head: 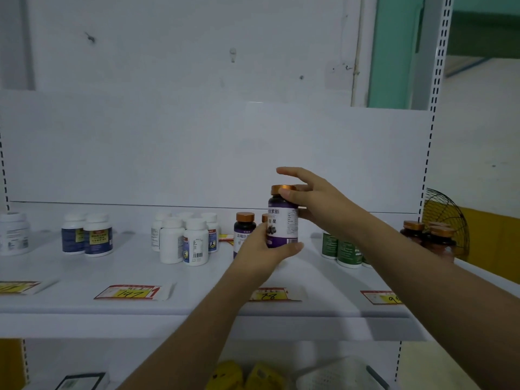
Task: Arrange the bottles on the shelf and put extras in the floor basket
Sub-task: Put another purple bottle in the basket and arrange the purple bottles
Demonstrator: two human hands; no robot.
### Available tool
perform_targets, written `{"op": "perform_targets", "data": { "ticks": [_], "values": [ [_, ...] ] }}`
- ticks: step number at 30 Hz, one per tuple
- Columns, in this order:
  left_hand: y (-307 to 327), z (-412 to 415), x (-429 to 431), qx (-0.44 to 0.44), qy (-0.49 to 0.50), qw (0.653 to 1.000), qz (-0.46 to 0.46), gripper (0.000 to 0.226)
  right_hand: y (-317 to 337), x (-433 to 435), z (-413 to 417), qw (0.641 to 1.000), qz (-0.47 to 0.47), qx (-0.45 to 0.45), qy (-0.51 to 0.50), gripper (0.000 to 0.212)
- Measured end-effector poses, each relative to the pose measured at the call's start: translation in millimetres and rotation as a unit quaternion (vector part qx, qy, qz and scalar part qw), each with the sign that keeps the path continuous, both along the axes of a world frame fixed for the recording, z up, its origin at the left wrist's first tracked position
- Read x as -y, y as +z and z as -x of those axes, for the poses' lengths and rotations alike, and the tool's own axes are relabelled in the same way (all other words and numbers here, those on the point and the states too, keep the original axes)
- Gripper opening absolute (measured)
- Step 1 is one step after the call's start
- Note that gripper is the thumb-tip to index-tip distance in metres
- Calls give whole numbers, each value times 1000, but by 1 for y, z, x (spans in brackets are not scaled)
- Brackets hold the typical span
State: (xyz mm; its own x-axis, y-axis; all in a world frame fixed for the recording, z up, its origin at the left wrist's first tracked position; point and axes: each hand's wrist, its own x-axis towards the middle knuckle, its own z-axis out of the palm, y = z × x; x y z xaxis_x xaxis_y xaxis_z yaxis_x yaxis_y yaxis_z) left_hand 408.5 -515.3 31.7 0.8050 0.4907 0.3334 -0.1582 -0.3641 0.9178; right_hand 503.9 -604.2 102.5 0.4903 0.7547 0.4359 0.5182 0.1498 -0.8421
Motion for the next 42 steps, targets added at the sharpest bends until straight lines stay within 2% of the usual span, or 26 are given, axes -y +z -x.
{"op": "perform_targets", "data": {
  "ticks": [2, 5, 7, 11, 15, 19, 22, 25, 29, 32, 34, 37, 42],
  "values": [
    [1, -1, -3, 23, 28, 999, -11, 50, -1, 1, -1, 999, -1, -36, 24, 42],
    [2, -8, 0, 30, 114, 993, -30, 63, -3, -4, 2, 996, 52, 48, -49, 55],
    [1, -13, 3, 19, 138, 989, -45, 69, -2, -8, 4, 990, 43, 72, -109, 59],
    [7, -4, 5, -18, 28, 999, -2, 62, 4, -3, -5, 997, 11, -4, -82, 77],
    [10, 7, 4, -48, -23, 998, -29, 54, 7, 1, -9, 999, 13, -15, -28, 83],
    [7, 2, 8, -2, 36, 999, -12, 50, 7, -1, -4, 997, 2, -75, 10, 72],
    [3, -3, 10, 18, 86, 996, -26, 52, 3, -7, 3, 997, 6, -47, -68, 67],
    [5, -2, 11, -4, 51, 999, -9, 55, 1, -7, -1, 991, -39, -80, -103, 59],
    [9, 8, 7, -32, -20, 999, 1, 56, 1, 2, -6, 989, -48, -133, -41, 50],
    [9, 8, 7, -21, -6, 999, -23, 55, -2, 4, -5, 986, -52, -160, 17, 43],
    [7, 6, 6, -9, 20, 999, -27, 56, -2, 4, 0, 992, -17, -122, 25, 40],
    [2, 2, -2, 8, 75, 996, -49, 53, -1, 6, 12, 998, 45, 38, -1, 35],
    [3, -5, -24, 109, 161, 975, -110, 49, -6, 7, 28, 974, 7, 223, -25, 46]
  ]
}}
